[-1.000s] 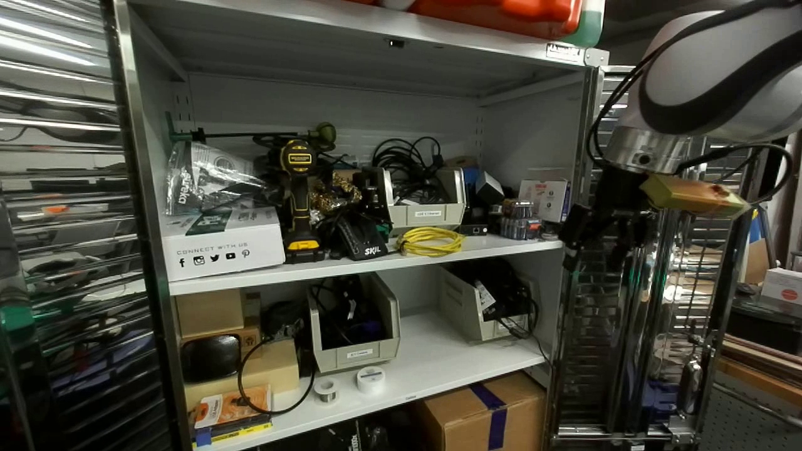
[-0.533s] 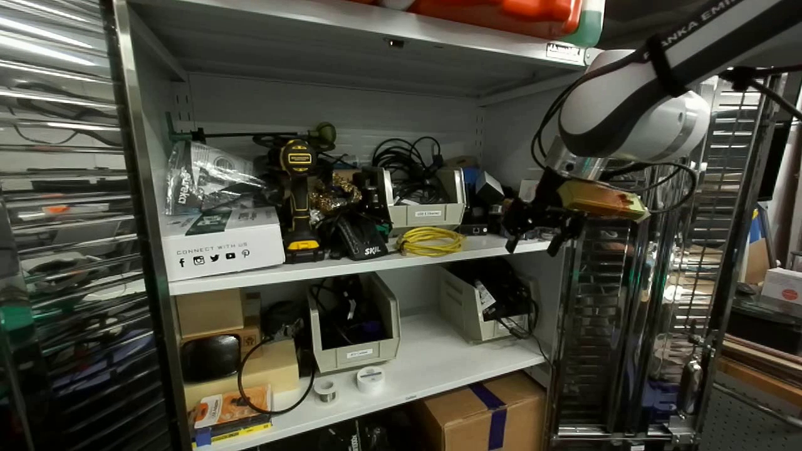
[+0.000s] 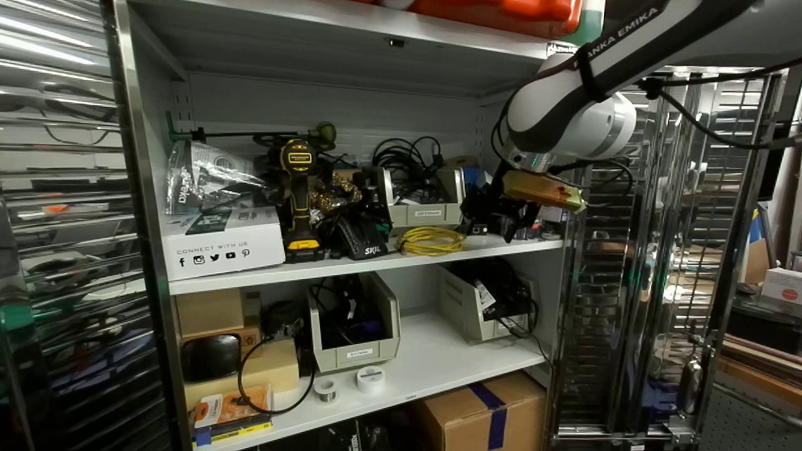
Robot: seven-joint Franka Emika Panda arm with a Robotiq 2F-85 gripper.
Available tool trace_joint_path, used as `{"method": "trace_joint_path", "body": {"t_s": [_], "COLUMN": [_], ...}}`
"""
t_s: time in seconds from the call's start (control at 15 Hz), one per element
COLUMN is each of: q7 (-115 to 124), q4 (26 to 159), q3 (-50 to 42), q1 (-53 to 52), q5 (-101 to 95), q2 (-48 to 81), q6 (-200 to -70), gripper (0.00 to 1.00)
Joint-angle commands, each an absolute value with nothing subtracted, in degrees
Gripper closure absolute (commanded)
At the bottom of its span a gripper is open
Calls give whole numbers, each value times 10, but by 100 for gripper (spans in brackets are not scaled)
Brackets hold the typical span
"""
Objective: Put the yellow cable in the tray behind it
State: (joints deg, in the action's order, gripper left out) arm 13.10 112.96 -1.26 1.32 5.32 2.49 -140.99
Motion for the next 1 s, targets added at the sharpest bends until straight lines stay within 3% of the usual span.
{"method": "trace_joint_path", "body": {"t_s": [0.0, 0.6, 0.67, 0.73, 0.93], "q7": [166, 216, 226, 237, 245], "q4": [1055, 954, 946, 938, 914], "q3": [-13, -24, -28, -33, -36], "q1": [8, -17, -23, -29, -37], "q5": [36, -20, -39, -62, -94], "q2": [82, 159, 163, 168, 180], "q6": [-1400, -1370, -1358, -1336, -1258], "gripper": [0, 0, 24, 25, 51]}}
